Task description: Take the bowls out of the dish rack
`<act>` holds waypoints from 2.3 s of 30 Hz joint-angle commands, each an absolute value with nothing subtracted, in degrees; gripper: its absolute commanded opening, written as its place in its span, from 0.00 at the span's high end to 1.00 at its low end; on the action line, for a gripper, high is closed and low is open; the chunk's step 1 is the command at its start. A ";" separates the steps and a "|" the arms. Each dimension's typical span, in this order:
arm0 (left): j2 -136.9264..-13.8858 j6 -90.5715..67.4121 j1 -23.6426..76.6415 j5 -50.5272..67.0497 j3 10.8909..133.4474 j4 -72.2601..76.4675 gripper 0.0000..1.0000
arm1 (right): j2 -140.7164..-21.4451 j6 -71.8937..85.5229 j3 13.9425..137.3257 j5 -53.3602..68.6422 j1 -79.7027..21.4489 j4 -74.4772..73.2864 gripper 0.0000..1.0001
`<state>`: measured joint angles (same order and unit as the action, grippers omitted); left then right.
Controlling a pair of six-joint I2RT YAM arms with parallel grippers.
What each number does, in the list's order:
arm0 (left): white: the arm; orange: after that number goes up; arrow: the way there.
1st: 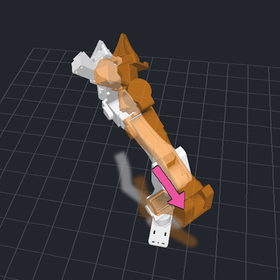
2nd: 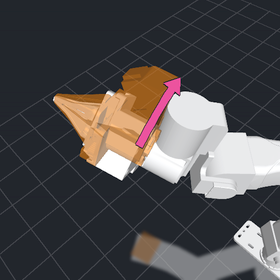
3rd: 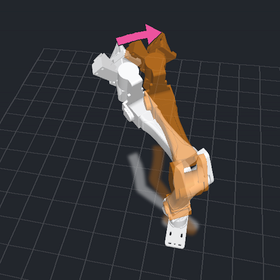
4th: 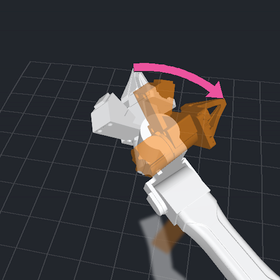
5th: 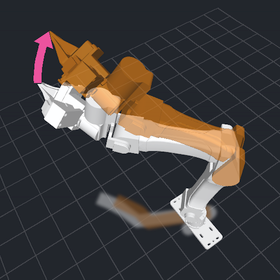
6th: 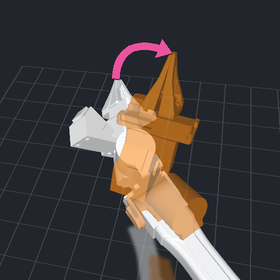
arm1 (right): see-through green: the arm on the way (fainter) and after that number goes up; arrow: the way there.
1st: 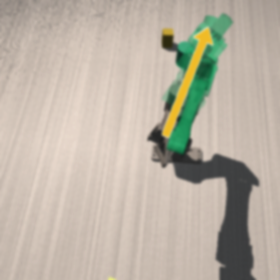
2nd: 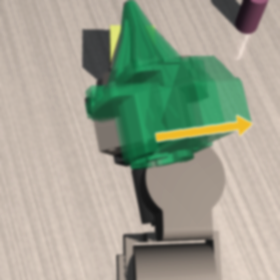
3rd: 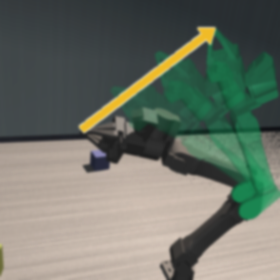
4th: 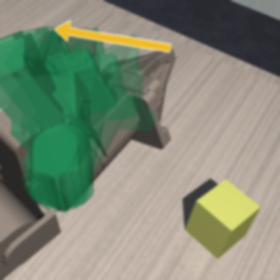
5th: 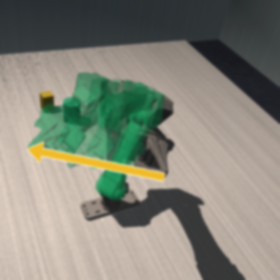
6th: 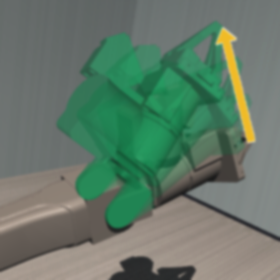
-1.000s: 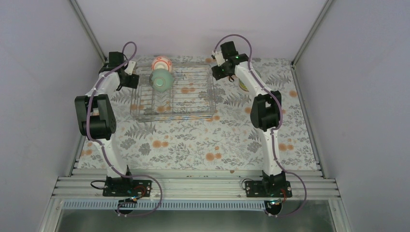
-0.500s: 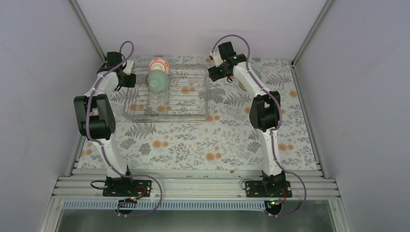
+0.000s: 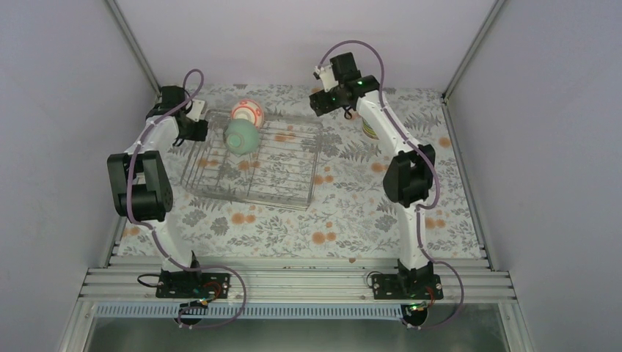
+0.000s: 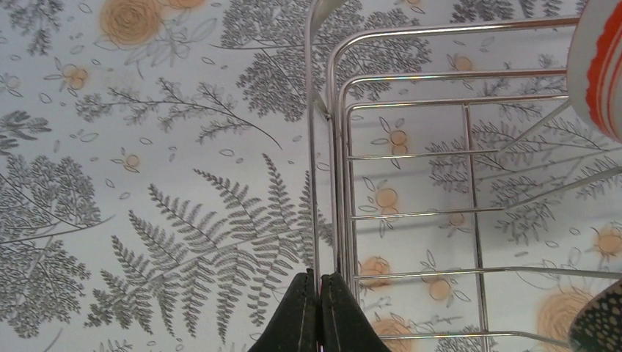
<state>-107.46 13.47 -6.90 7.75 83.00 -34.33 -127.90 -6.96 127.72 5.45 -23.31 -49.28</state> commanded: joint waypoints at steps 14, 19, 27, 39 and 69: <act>-103.26 12.24 -5.01 13.67 78.89 -35.59 0.98 | -125.31 -9.95 125.80 43.23 -27.33 -54.76 0.00; -102.68 11.83 -2.94 14.20 78.27 -34.98 0.98 | -127.22 -8.81 124.68 43.48 -31.08 -53.63 0.00; -102.37 11.43 -0.80 13.48 77.64 -35.02 0.98 | -131.27 -7.45 125.94 43.56 -34.36 -53.21 0.00; -104.64 10.68 0.15 12.18 78.79 -34.54 0.98 | -131.77 -4.39 123.32 37.44 -35.54 -50.14 0.00; -105.16 10.72 0.73 9.87 78.71 -33.40 0.98 | -125.08 13.43 109.37 27.75 -40.42 -27.16 0.00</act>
